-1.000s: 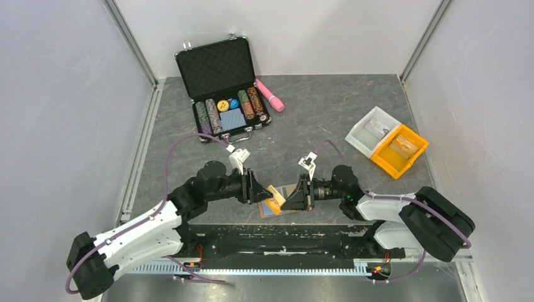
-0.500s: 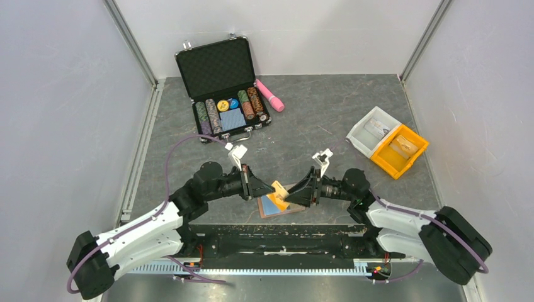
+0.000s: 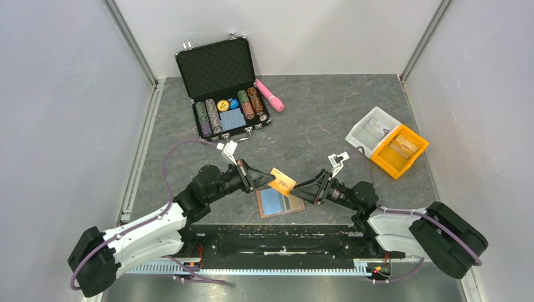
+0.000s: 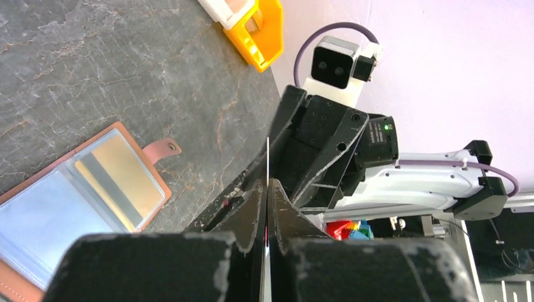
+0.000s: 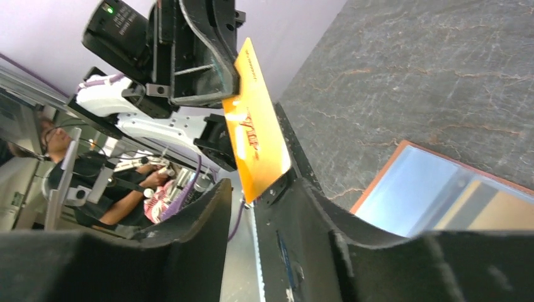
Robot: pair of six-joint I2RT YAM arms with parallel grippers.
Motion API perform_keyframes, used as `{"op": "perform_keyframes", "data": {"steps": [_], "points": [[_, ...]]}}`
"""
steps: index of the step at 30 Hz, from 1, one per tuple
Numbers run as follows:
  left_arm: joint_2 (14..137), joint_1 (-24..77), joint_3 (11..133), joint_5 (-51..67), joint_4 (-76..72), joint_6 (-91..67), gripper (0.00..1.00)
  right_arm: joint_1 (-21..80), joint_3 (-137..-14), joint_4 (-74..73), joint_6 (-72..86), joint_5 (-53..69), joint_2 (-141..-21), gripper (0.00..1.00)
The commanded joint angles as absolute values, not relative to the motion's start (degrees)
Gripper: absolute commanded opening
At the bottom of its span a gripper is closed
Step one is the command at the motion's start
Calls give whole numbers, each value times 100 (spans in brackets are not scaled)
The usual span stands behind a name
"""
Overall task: Take the credit cards out of the card holder
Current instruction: Place the credit card in the storage box.
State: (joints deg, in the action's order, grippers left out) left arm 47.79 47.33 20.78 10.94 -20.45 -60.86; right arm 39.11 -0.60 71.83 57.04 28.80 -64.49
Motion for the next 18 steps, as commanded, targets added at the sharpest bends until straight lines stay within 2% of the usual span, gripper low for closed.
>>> {"op": "perform_keyframes", "data": {"steps": [1,8,12,13,15,17,18], "points": [[4992,4729,1907,763,-2764,-6440,2,3903,-27,8438,6065,2756,-6764,39],[5236,4729,1741,797,-3225,-6497,2,3902,-26,10057,6795,2812,-7610,19],[5240,4729,1714,757,-3225,-6454,2,3896,179,10914,7132,2757,-8109,1],[5234,4729,1714,750,-3177,-6436,2,3887,200,10995,7166,2735,-8191,0],[5210,4729,1730,731,-3038,-6371,16,3836,218,11013,7174,2744,-8265,0],[5129,4729,1782,716,-2725,-6241,50,3742,233,11020,7203,2746,-8277,0],[5088,4729,1836,697,-2526,-6156,62,3672,237,11014,7222,2779,-8268,0]]}}
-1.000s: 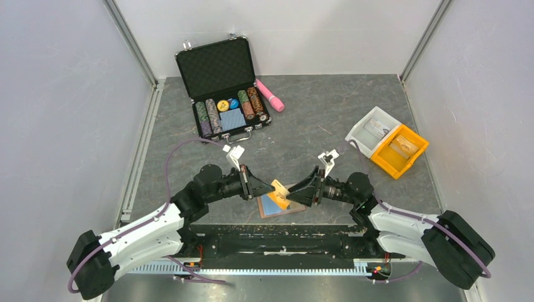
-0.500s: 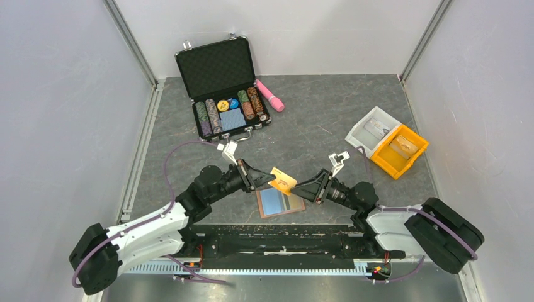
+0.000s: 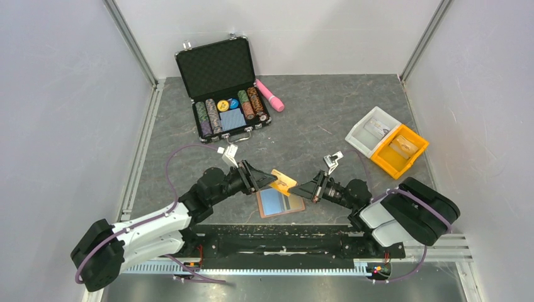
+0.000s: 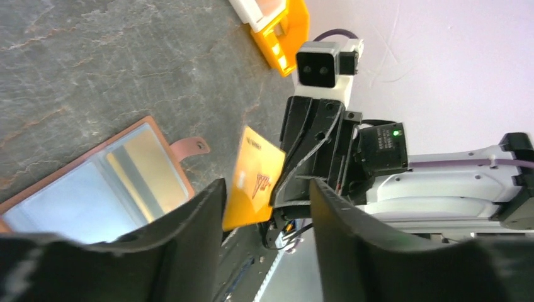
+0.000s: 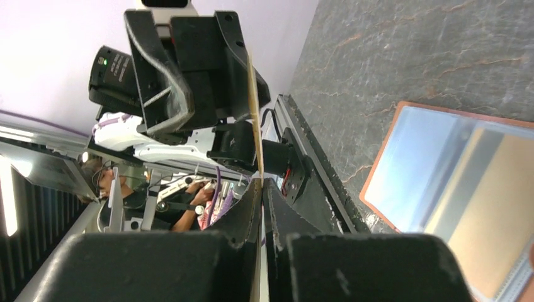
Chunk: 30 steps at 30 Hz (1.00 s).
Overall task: Take the credit cards out of the card holder
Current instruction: Place the credit card in the storage box.
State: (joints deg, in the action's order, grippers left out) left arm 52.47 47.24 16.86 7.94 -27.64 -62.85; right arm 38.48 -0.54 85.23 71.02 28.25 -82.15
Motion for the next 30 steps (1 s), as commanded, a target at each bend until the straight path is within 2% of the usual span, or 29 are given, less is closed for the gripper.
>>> {"op": "perform_keyframes", "data": {"steps": [1,5,7,11,15,20,23,25,30], "points": [[5042,4729,1906,699,-2237,-6021,72,3598,242,11013,7235,2826,-8258,0],[4920,4729,2198,698,-1328,-5460,87,3203,284,10997,7357,3120,-8337,0],[4855,4729,2320,717,-991,-5236,99,2898,276,10991,7444,3329,-8395,0],[4819,4728,2739,870,-295,-4732,100,2381,48,10266,7185,3861,-8324,0],[4810,4730,3374,828,881,-4189,100,2005,-336,8162,6215,3961,-7730,0],[4684,4720,3994,587,1993,-3339,100,1675,-1617,3754,3963,3389,-6724,0],[4687,4720,4371,368,2641,-2907,100,1444,-2624,1385,2746,2841,-6576,0],[4716,4720,4543,196,2951,-2715,100,981,-3170,426,2357,2985,-6669,0],[4898,4720,4832,121,3513,-2293,100,-202,-3842,-847,1929,3028,-6618,0]]}}
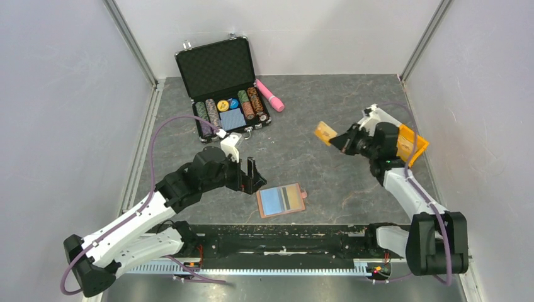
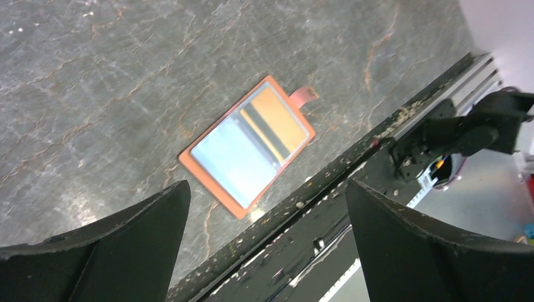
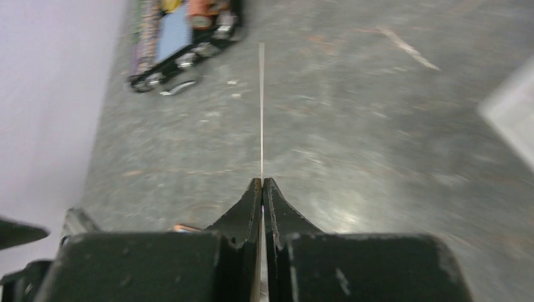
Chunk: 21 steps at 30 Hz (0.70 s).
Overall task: Take the credit cards out of the card holder
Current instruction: Place the credit card in the storage box.
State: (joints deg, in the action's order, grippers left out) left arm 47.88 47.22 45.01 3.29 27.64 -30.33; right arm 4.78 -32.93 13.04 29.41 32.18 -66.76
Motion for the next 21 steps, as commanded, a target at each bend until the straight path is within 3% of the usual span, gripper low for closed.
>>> {"op": "perform_keyframes", "data": {"steps": [1,12,21], "points": [[4904,4722,4845,116,3559,-2251,100,-421,-4060,-1159,1775,2881,-6674,0],[4666,4729,4712,382,3683,-2198,100,-2069,-6180,-3737,454,1896,-7501,0],[4442,4727,4586,406,3641,-2309,100,-2734,-6985,-4460,369,1333,-7800,0]]}}
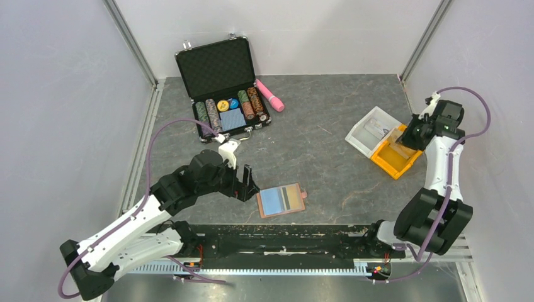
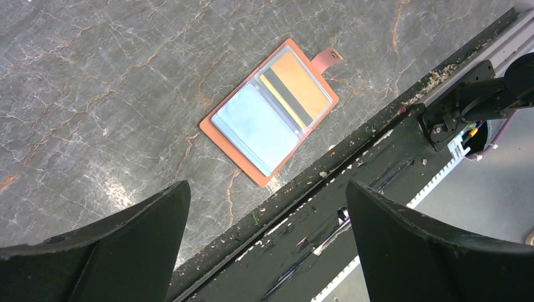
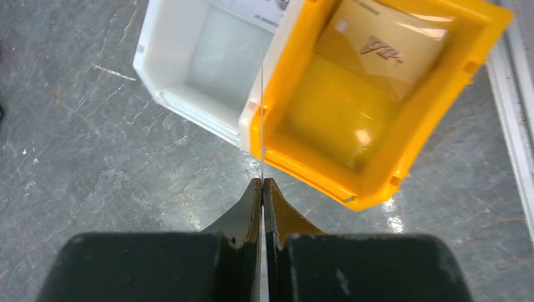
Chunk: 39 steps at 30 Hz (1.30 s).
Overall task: Take the credit cards out of the card holder
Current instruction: Place the credit card in the storage box.
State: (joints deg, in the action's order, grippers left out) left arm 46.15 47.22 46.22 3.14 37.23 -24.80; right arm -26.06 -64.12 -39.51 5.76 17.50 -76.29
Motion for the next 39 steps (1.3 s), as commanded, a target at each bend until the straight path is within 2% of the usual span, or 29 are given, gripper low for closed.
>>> {"op": "perform_keyframes", "data": {"steps": [1,7,23,39], "points": [[4437,4728,4567,466,3615,-2311,100,-2778,-7035,-4525,346,1277,-7859,0],[4487,4728,4563,673,3586,-2312,100,-2944,-7253,-4685,419,895,-8212,0],[4297,4729,4542,376,3627,-2312,100,-3093,-7977,-4650,387,1853,-9425,0],[4418,4731,4556,195,3630,-2298,100,-3273,-8516,-4660,260,2145,-10169,0]]}}
